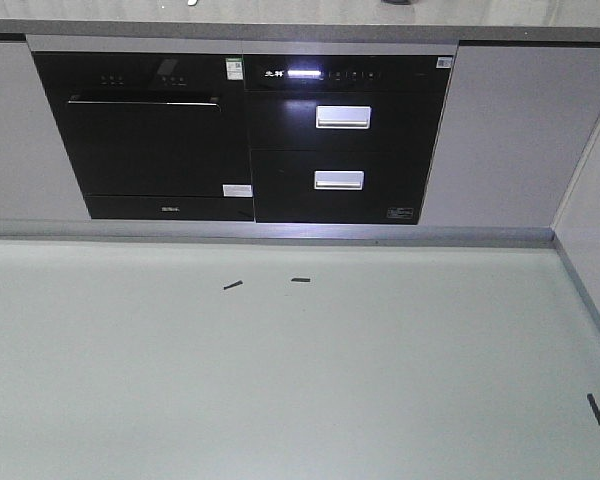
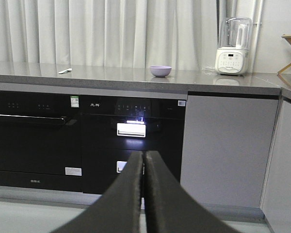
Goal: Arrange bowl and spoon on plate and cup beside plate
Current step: 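Drive the base toward the counter with both grippers held closed, then keep driving forward toward the counter holding the spoon and lavender bowl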
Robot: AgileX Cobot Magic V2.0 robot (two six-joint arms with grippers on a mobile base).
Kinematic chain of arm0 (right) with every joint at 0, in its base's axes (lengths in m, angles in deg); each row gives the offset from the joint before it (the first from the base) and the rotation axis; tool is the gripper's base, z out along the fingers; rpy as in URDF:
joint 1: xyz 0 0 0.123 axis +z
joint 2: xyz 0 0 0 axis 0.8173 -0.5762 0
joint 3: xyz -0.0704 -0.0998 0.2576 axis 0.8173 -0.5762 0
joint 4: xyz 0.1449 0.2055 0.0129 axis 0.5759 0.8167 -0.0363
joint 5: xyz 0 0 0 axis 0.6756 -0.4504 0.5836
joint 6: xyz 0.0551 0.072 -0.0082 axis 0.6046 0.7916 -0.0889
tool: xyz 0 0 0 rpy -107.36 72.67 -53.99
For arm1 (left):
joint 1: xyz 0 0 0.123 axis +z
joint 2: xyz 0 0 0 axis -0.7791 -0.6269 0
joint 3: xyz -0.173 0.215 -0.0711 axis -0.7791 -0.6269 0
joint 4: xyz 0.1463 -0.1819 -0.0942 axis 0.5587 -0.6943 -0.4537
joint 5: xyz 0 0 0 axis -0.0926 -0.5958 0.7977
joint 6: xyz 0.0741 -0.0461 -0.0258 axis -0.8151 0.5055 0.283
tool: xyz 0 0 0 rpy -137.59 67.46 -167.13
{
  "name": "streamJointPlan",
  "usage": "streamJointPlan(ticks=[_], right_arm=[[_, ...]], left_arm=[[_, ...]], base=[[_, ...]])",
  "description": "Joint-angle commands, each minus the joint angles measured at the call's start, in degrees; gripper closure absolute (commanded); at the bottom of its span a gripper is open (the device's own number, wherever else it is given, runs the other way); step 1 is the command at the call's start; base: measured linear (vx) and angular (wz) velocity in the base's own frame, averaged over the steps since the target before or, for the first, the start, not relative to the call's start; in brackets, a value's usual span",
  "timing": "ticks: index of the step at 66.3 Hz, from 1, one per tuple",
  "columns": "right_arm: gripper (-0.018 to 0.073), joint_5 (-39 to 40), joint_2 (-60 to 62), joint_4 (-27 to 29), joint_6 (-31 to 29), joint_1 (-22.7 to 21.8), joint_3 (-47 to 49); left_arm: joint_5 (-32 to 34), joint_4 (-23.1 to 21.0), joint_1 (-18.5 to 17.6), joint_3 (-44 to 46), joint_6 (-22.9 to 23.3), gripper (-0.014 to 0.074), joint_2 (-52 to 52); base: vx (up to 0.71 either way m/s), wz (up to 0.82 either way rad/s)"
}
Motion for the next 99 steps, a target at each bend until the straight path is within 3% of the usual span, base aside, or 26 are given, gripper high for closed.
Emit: streamJointPlan(ticks=[1,99], right_arm=[[0.0563,4.2,0.6,-0.4,-0.2,-0.3,-0.5],[0.0563,4.2,0.6,-0.4,-0.2,-0.3,-0.5]], left_arm=[[4.0,-0.5,0.0,-1.5,0.5,0.0602,0.8],[4.0,-0.5,0.0,-1.5,0.5,0.0602,0.8]], base=[[0.07,0.03],[0.09,0.0]])
